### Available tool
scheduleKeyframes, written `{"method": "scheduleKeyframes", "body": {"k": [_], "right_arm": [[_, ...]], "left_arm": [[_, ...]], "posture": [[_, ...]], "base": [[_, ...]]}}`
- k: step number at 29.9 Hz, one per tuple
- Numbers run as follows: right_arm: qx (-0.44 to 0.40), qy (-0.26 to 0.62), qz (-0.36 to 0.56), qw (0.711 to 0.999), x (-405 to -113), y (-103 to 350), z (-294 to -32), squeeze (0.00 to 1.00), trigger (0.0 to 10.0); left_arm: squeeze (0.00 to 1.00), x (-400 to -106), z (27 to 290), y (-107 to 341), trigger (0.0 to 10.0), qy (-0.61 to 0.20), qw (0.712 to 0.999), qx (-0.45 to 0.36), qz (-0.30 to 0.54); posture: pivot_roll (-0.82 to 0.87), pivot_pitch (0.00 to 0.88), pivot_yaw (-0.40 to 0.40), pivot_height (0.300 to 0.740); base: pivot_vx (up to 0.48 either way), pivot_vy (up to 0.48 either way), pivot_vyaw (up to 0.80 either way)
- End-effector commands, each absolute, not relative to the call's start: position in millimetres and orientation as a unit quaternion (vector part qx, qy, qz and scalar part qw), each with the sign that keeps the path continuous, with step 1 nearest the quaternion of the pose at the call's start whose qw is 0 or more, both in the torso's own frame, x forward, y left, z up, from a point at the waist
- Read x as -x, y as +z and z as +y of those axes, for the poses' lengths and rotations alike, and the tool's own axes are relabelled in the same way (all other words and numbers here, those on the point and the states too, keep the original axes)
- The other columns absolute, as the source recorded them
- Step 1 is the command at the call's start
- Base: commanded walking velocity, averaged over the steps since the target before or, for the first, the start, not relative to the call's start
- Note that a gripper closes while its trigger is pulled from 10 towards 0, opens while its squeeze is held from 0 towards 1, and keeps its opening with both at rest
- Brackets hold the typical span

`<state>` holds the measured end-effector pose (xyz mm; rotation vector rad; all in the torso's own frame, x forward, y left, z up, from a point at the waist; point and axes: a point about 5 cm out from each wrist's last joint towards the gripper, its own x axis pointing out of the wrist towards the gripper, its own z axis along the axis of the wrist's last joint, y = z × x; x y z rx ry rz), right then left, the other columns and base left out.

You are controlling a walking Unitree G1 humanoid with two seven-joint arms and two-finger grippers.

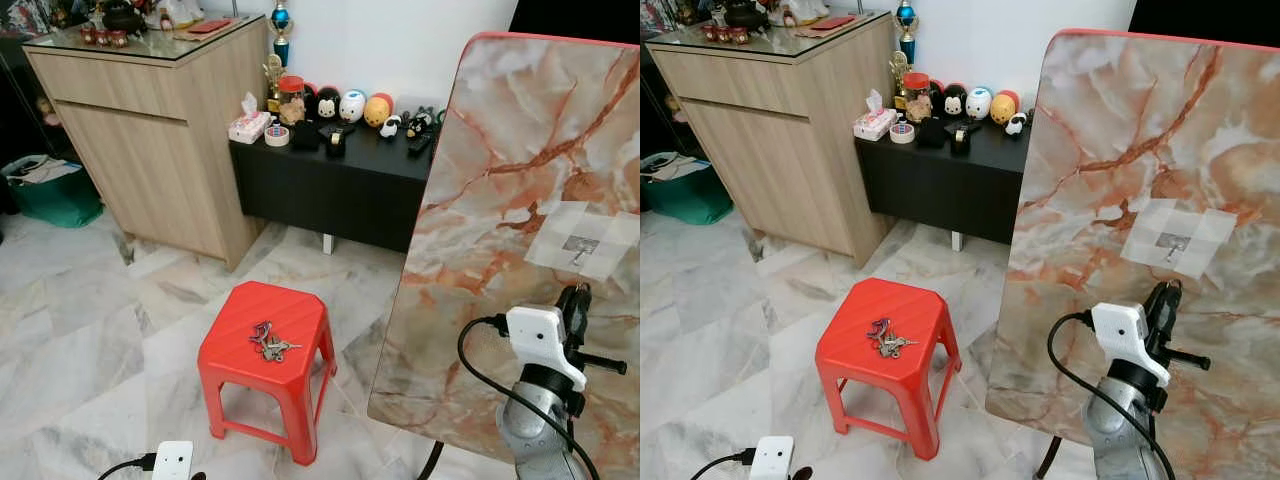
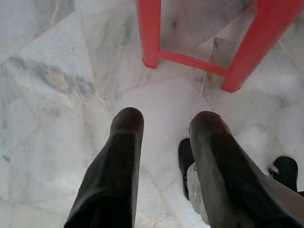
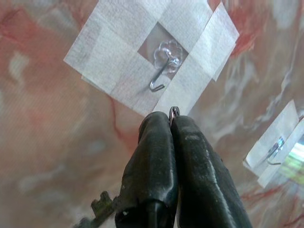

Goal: Hang keys on a hook

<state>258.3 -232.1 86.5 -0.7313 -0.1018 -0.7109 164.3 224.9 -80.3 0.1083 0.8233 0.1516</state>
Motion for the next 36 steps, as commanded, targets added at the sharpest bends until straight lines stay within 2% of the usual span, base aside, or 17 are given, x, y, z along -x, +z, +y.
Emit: {"method": "scheduleKeyframes", "body": {"k": [1, 36], "right_arm": [[0.354, -0.343, -0.055, 0.868, -261.0, 89.1, -233.2, 0.00, 10.0], [0.389, -0.337, -0.090, 0.853, -273.3, 98.3, -235.1, 0.00, 10.0]], "left_arm": [[0.00, -161.4, 222.9, -82.5, 10.0, 0.071, 0.909, -0.052, 0.408], [0.00, -163.2, 221.2, -81.8, 10.0, 0.068, 0.911, -0.052, 0.404]], "posture": [[0.00, 0.000, -0.028, 0.740], [0.00, 0.000, -0.027, 0.740]], "base": [[0.000, 0.000, 0.00], [0.000, 0.000, 0.00]]}}
